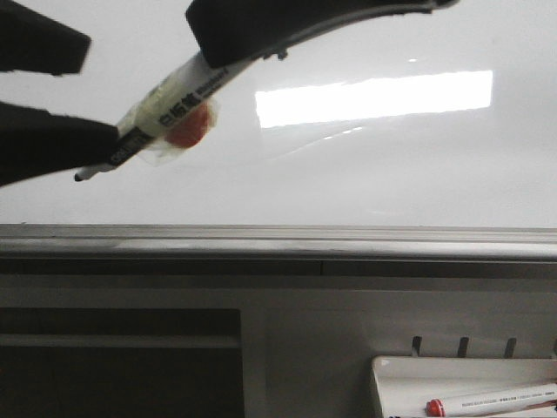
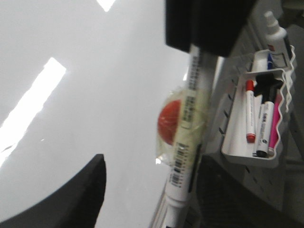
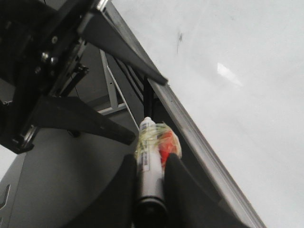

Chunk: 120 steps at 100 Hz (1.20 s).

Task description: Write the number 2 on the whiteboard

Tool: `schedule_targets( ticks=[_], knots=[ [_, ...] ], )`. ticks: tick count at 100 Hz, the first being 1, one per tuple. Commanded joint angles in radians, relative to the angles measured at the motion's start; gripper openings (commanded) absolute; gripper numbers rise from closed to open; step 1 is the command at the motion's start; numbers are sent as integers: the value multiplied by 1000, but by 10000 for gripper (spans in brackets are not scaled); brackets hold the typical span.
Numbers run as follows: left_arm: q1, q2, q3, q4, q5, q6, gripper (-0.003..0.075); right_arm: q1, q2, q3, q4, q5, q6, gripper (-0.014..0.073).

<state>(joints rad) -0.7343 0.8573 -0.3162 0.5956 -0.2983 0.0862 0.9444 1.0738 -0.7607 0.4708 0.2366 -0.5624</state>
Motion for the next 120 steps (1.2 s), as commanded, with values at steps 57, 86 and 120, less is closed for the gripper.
schedule_targets(
  ticks=[57, 86, 120],
  knots=[
    [216, -250, -31, -398, 11, -11, -20, -171, 70, -108, 0, -209, -12, -71],
    [274, -250, -31, -412, -50, -11, -20, -210, 164, -159, -11, -223, -12, -71],
    [274, -250, -31, -413, -50, -11, -20, -299, 119, -177, -45, -222, -12, -58]
  ],
)
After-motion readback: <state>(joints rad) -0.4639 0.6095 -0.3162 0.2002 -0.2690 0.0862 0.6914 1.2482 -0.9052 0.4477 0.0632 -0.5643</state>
